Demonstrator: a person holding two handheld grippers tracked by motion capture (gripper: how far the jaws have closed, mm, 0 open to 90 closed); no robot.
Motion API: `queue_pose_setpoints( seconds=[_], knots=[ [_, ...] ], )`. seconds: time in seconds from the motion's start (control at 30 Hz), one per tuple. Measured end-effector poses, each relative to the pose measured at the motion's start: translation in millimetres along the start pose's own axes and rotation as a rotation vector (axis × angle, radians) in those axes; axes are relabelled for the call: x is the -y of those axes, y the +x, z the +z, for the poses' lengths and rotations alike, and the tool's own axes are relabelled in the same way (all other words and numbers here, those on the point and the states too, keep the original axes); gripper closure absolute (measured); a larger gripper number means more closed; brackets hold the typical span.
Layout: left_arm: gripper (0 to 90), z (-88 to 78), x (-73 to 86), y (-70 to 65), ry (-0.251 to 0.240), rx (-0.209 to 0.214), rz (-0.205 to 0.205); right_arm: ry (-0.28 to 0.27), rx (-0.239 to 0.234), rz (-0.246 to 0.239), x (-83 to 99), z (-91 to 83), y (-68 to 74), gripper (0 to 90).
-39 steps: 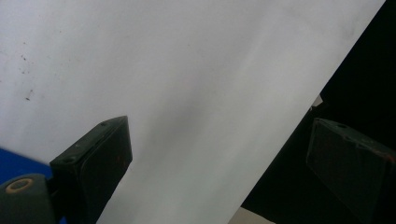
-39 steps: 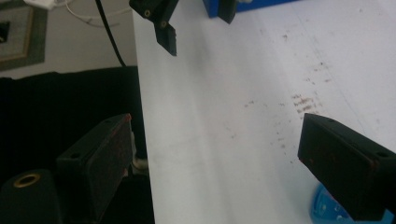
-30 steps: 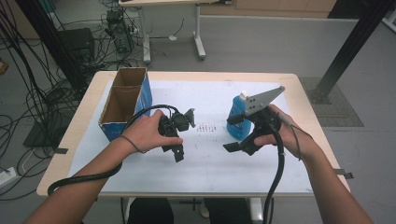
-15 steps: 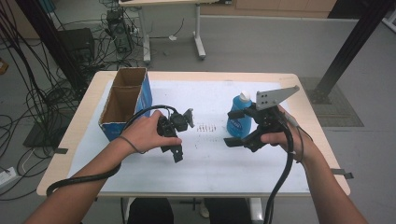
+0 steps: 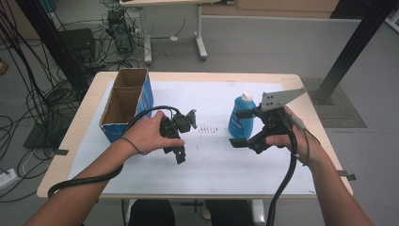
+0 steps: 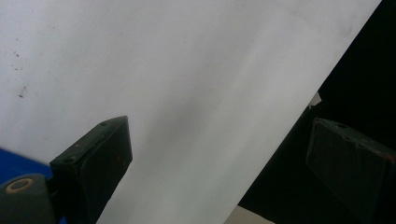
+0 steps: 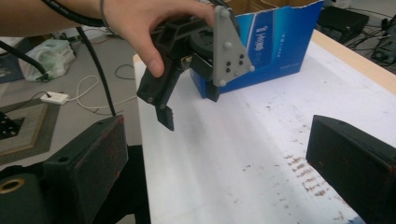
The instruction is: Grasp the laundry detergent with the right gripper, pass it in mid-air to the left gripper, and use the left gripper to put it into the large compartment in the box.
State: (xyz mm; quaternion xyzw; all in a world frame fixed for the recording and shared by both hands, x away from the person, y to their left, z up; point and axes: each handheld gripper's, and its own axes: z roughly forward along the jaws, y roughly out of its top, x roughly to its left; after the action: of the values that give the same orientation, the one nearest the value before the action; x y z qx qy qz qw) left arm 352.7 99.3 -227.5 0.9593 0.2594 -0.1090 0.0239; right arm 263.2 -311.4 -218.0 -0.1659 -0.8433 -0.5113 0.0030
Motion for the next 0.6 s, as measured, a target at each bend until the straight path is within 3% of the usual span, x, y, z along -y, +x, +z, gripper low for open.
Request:
queue_pose_setpoints(
  seconds=[0.37, 0.6],
  knots=[
    [7.2, -0.3, -0.6, -2.0, 0.003, -0.003, 0.002, 0.013, 0.074, 0.011, 3.5, -12.4, 6.7, 5.7],
    [7.2, 0.0, -0.2, -2.2, 0.003, -0.005, 0.002, 0.012, 0.159, 0.039, 10.9, -25.3, 11.4, 5.6]
  ],
)
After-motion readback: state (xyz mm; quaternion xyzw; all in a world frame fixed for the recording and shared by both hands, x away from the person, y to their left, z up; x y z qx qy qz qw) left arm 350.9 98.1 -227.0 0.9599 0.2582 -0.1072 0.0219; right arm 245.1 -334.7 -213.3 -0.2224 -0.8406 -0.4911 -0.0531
